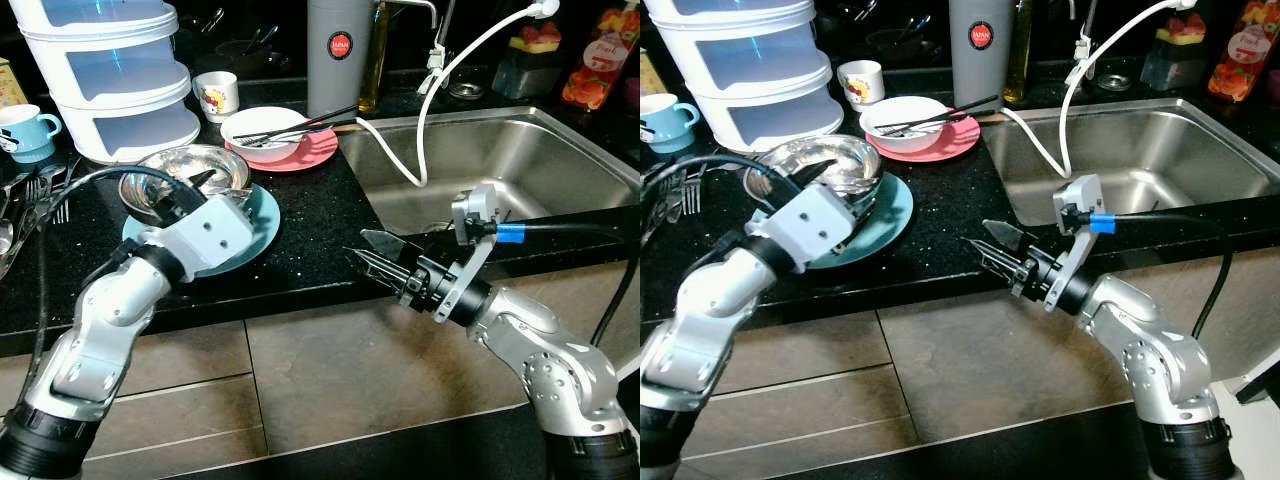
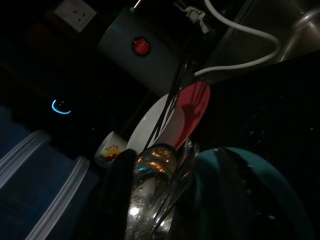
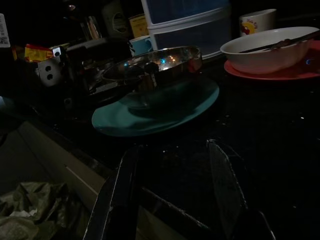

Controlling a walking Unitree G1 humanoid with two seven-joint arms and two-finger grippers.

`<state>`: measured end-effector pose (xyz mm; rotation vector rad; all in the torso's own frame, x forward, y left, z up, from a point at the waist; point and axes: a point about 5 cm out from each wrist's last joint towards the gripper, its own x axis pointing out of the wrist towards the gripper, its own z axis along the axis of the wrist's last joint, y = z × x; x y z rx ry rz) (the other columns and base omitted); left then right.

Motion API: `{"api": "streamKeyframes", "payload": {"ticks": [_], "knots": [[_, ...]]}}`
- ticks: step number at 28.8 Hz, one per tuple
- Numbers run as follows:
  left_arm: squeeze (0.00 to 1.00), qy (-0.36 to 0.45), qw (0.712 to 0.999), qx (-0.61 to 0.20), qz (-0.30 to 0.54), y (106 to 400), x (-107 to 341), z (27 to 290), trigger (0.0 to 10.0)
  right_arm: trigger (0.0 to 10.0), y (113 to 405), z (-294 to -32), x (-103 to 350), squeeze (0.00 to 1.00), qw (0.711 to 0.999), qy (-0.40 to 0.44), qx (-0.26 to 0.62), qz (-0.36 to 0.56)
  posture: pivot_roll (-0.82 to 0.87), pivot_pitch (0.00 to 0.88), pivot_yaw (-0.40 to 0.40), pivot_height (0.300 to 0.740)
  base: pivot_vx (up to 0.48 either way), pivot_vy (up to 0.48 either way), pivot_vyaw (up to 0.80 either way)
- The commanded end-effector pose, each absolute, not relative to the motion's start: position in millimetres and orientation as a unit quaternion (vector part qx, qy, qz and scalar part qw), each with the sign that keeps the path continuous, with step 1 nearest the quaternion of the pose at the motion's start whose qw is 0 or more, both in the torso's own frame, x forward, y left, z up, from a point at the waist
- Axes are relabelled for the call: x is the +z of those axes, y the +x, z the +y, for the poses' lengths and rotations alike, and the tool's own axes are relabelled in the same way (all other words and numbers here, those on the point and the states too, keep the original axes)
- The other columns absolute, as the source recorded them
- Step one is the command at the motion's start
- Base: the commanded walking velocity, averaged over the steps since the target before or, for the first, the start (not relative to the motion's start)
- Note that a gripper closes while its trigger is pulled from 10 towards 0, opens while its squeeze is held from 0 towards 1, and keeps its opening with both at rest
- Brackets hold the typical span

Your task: Kitchen organization

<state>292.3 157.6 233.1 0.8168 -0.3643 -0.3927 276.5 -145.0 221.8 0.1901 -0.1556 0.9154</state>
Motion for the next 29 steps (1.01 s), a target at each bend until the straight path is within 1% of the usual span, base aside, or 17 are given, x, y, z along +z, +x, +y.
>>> {"api": "streamKeyframes", "payload": {"ticks": [1, 9, 20, 22, 28, 29], "knots": [[0.00, 0.390, 0.881, -0.203, -0.176, 293, 229, 151, 0.0, 10.0, 274, -143, 227, 0.00, 0.887, 0.087, 0.446, -0.080, 0.04, 0.000, 0.033, 0.740, 0.000, 0.000, 0.00], [0.00, 0.387, 0.881, -0.207, -0.178, 290, 226, 148, 0.0, 10.0, 275, -142, 227, 0.00, 0.887, 0.088, 0.445, -0.080, 0.04, 0.000, 0.032, 0.740, 0.000, 0.000, 0.00], [0.00, 0.392, 0.882, -0.188, -0.181, 290, 228, 153, 0.0, 10.0, 277, -142, 226, 0.00, 0.890, 0.094, 0.439, -0.081, 0.05, 0.000, 0.033, 0.740, 0.000, 0.000, 0.00], [0.00, 0.395, 0.882, -0.179, -0.186, 290, 231, 155, 0.0, 10.0, 277, -142, 225, 0.00, 0.891, 0.095, 0.437, -0.081, 0.05, 0.000, 0.033, 0.740, 0.000, 0.000, 0.00], [0.00, 0.412, 0.878, -0.087, -0.227, 295, 268, 172, 0.0, 10.0, 277, -142, 225, 0.00, 0.892, 0.098, 0.434, -0.081, 0.06, 0.000, 0.036, 0.740, 0.000, 0.000, 0.00], [0.00, 0.411, 0.878, -0.082, -0.231, 295, 271, 173, 0.0, 10.0, 277, -142, 225, 0.00, 0.892, 0.098, 0.434, -0.081, 0.06, 0.000, 0.038, 0.740, 0.000, 0.000, 0.00]]}}
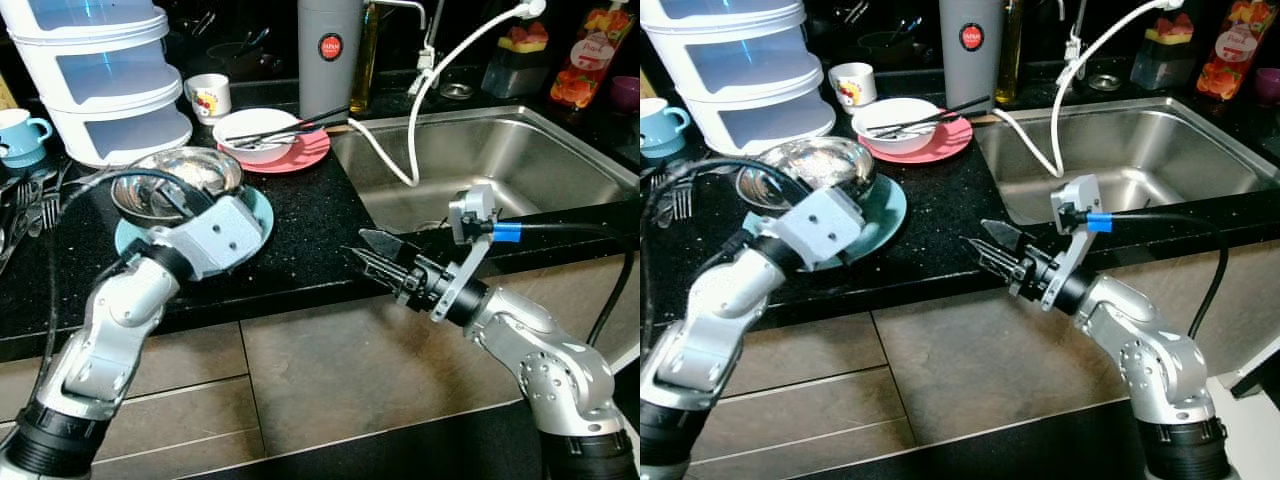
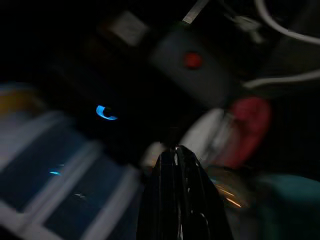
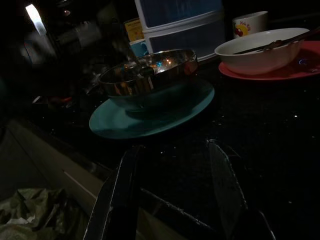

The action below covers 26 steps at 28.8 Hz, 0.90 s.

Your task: Kitchen organization

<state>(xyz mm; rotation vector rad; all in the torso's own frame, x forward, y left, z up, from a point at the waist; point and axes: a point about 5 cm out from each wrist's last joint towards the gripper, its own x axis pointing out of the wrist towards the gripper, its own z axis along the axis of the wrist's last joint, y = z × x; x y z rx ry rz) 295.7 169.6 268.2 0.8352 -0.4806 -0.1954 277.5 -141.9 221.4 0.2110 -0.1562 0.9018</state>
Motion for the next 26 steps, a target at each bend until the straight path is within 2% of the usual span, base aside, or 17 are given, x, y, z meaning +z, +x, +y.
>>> {"api": "streamKeyframes", "payload": {"ticks": [1, 9, 13, 17, 20, 26], "knots": [[0.00, 0.409, 0.878, -0.080, -0.238, 295, 277, 173, 0.0, 10.0, 277, -141, 225, 0.00, 0.892, 0.099, 0.434, -0.081, 0.06, 0.000, 0.038, 0.740, 0.000, 0.000, 0.00], [0.00, 0.416, 0.872, -0.081, -0.245, 293, 287, 174, 0.0, 10.0, 277, -140, 224, 0.00, 0.892, 0.102, 0.432, -0.082, 0.07, 0.000, 0.039, 0.740, 0.000, 0.000, 0.00], [0.00, 0.370, 0.886, -0.082, -0.269, 291, 299, 172, 0.0, 10.0, 279, -140, 224, 0.00, 0.897, 0.113, 0.419, -0.085, 0.06, 0.000, 0.039, 0.740, 0.000, 0.000, 0.00], [0.00, 0.343, 0.890, -0.086, -0.287, 289, 311, 169, 0.0, 10.0, 283, -143, 224, 0.00, 0.907, 0.116, 0.395, -0.088, 0.06, 0.000, 0.039, 0.740, 0.000, 0.000, 0.00], [0.00, 0.340, 0.886, -0.099, -0.300, 287, 319, 165, 0.0, 10.0, 293, -149, 226, 0.00, 0.926, 0.120, 0.344, -0.093, 0.06, 0.000, 0.039, 0.740, 0.000, 0.000, 0.00], [0.00, 0.318, 0.889, -0.120, -0.308, 286, 325, 161, 0.0, 10.0, 299, -153, 227, 0.00, 0.934, 0.141, 0.314, -0.095, 0.06, 0.000, 0.041, 0.740, 0.000, 0.000, -0.80]]}}
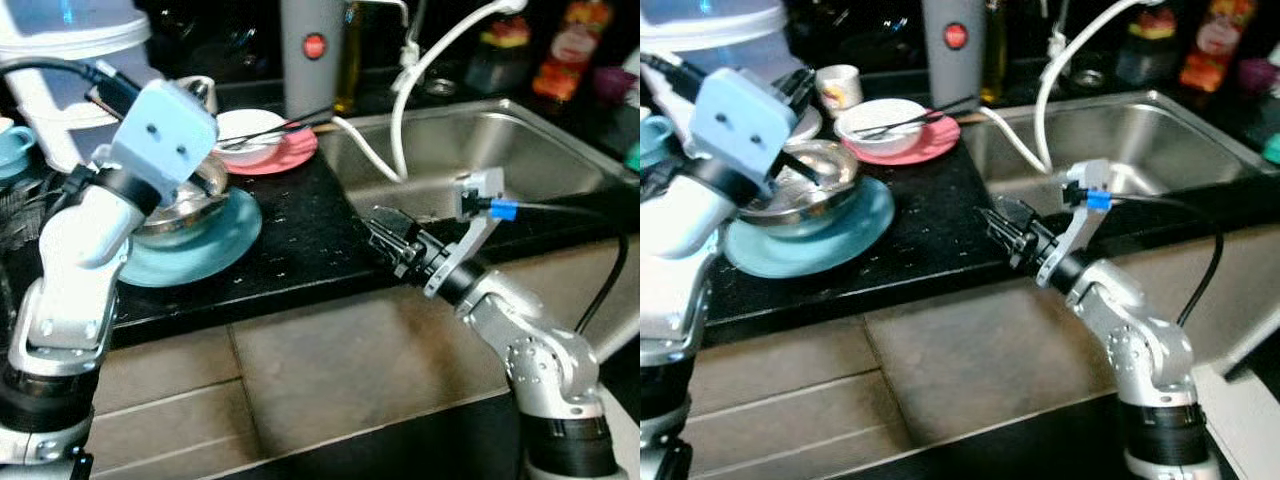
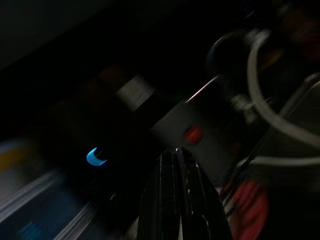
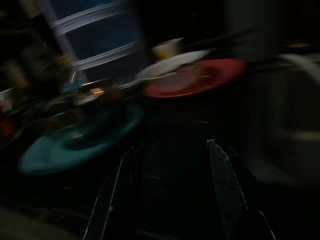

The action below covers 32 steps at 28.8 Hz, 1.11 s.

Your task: Kitchen organization

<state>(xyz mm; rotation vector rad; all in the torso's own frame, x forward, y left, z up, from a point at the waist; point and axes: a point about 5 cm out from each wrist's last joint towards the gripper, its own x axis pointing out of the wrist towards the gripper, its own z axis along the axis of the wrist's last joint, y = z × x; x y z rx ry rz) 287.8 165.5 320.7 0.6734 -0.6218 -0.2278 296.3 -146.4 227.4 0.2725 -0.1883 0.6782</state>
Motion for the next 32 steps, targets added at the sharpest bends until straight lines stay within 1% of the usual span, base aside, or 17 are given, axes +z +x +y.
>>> {"api": "streamKeyframes", "payload": {"ticks": [1, 9, 17, 18, 22, 23, 25, 26, 28, 29, 30, 32], "knots": [[0.00, 0.318, 0.888, -0.124, -0.308, 286, 326, 161, 0.0, 10.0, 299, -154, 228, 0.00, 0.935, 0.146, 0.309, -0.098, 0.06, 0.000, 0.042, 0.740, 0.000, 0.000, -0.80], [0.00, 0.302, 0.887, -0.159, -0.312, 287, 330, 156, 0.0, 10.0, 301, -159, 232, 0.00, 0.937, 0.159, 0.292, -0.110, 0.06, 0.000, 0.053, 0.740, 0.000, 0.000, -0.80], [0.00, 0.349, 0.859, -0.180, -0.328, 289, 338, 149, 0.0, 10.0, 298, -158, 232, 0.00, 0.935, 0.163, 0.293, -0.113, 0.05, 0.000, 0.060, 0.740, 0.000, 0.000, -0.80], [0.00, 0.349, 0.859, -0.180, -0.328, 289, 338, 149, 0.0, 10.0, 298, -158, 232, 0.00, 0.935, 0.163, 0.293, -0.113, 0.05, 0.000, 0.060, 0.740, 0.000, 0.000, -0.80], [0.00, 0.380, 0.848, -0.172, -0.327, 294, 336, 150, 0.0, 10.0, 298, -158, 232, 0.00, 0.935, 0.165, 0.291, -0.115, 0.05, 0.000, 0.064, 0.740, 0.000, 0.000, -0.80], [0.00, 0.401, 0.842, -0.154, -0.326, 299, 333, 153, 0.0, 10.0, 297, -158, 232, 0.00, 0.935, 0.165, 0.292, -0.116, 0.05, 0.000, 0.064, 0.740, 0.000, 0.000, -0.80], [0.00, 0.405, 0.842, -0.145, -0.324, 302, 332, 155, 0.0, 10.0, 297, -158, 233, 0.00, 0.935, 0.165, 0.292, -0.117, 0.05, 0.000, 0.063, 0.740, 0.000, 0.000, -0.80], [0.00, 0.422, 0.839, -0.132, -0.318, 309, 328, 156, 3.9, 10.0, 296, -158, 233, 0.00, 0.934, 0.166, 0.293, -0.117, 0.05, 0.000, 0.064, 0.740, 0.000, 0.000, -0.67], [0.00, 0.433, 0.835, -0.127, -0.314, 312, 325, 157, 3.9, 10.0, 296, -157, 233, 0.00, 0.934, 0.166, 0.293, -0.117, 0.05, 0.000, 0.064, 0.740, 0.000, 0.000, -0.67], [0.00, 0.425, 0.843, -0.122, -0.307, 317, 321, 158, 10.0, 10.0, 296, -157, 233, 0.00, 0.934, 0.166, 0.293, -0.118, 0.04, 0.000, 0.070, 0.740, 0.000, 0.000, 0.00], [0.00, 0.417, 0.849, -0.119, -0.303, 319, 319, 159, 10.0, 10.0, 295, -157, 233, 0.00, 0.934, 0.167, 0.293, -0.118, 0.04, 0.000, 0.070, 0.740, 0.000, 0.000, 0.00], [0.00, 0.373, 0.870, -0.114, -0.301, 321, 318, 160, 10.0, 10.0, 292, -157, 234, 0.00, 0.933, 0.163, 0.297, -0.119, 0.03, 0.000, 0.074, 0.740, 0.000, 0.000, 0.00]]}}
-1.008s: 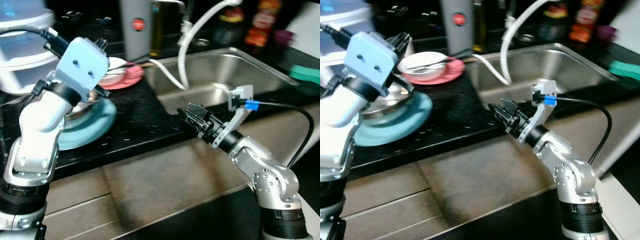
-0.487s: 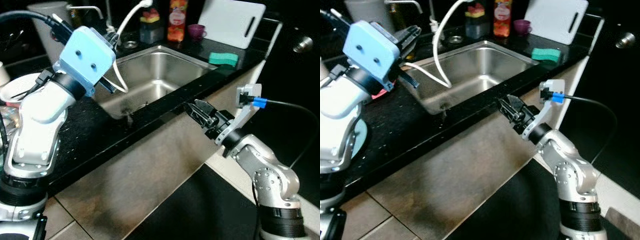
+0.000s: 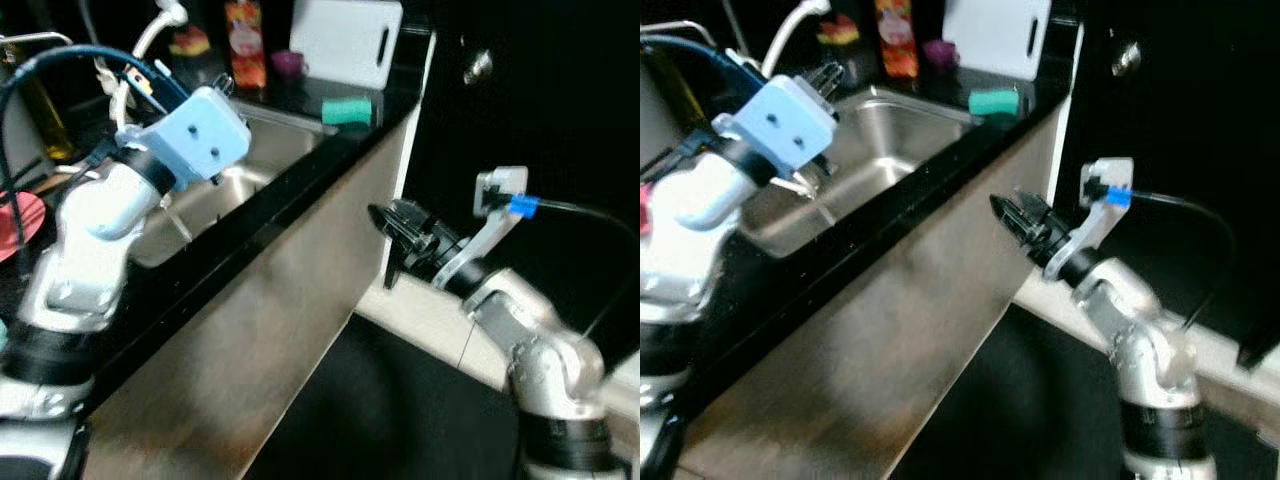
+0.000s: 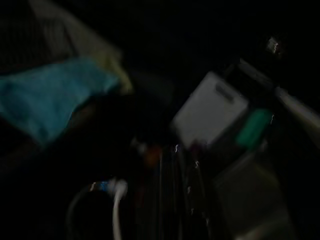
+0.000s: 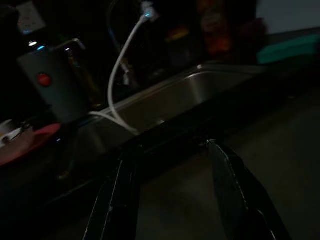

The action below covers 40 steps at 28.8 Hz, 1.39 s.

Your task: Kitchen organization

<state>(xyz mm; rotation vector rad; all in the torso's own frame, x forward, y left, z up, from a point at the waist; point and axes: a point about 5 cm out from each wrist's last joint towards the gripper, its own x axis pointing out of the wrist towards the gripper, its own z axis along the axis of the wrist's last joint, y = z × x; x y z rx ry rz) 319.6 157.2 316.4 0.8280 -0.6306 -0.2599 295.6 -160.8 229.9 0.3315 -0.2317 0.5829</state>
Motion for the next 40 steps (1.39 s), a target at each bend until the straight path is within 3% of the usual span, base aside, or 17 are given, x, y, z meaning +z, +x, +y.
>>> {"api": "streamKeyframes", "payload": {"ticks": [1, 9, 17, 22, 29, 40], "knots": [[0.00, 0.356, 0.878, -0.110, -0.300, 321, 317, 161, 10.0, 10.0, 291, -156, 233, 0.00, 0.932, 0.161, 0.303, -0.119, 0.03, 0.000, 0.074, 0.740, 0.000, 0.000, 0.00], [0.00, 0.325, 0.901, -0.062, -0.280, 320, 310, 175, 10.0, 10.0, 277, -143, 232, 0.00, 0.905, 0.156, 0.377, -0.117, 0.04, 0.000, 0.060, 0.740, 0.000, 0.000, 0.00], [0.00, 0.316, 0.917, 0.004, -0.244, 306, 306, 191, 10.0, 10.0, 277, -135, 232, 0.00, 0.897, 0.146, 0.400, -0.116, 0.07, 0.000, 0.050, 0.740, 0.000, 0.000, 0.77], [0.00, 0.386, 0.890, 0.010, -0.242, 280, 314, 201, 10.0, 10.0, 277, -134, 232, 0.00, 0.891, 0.147, 0.414, -0.115, 0.09, 0.000, 0.038, 0.740, 0.000, 0.000, 0.77], [0.00, 0.436, 0.869, 0.021, -0.234, 267, 323, 210, 10.0, 10.0, 278, -129, 230, 0.00, 0.881, 0.149, 0.435, -0.110, 0.12, 0.000, 0.024, 0.740, 0.000, 0.000, 0.77], [0.00, 0.445, 0.873, -0.079, -0.186, 254, 303, 198, 10.0, 10.0, 277, -126, 228, 0.00, 0.875, 0.148, 0.450, -0.103, 0.12, 0.000, 0.023, 0.740, 0.000, 0.000, 0.77]]}}
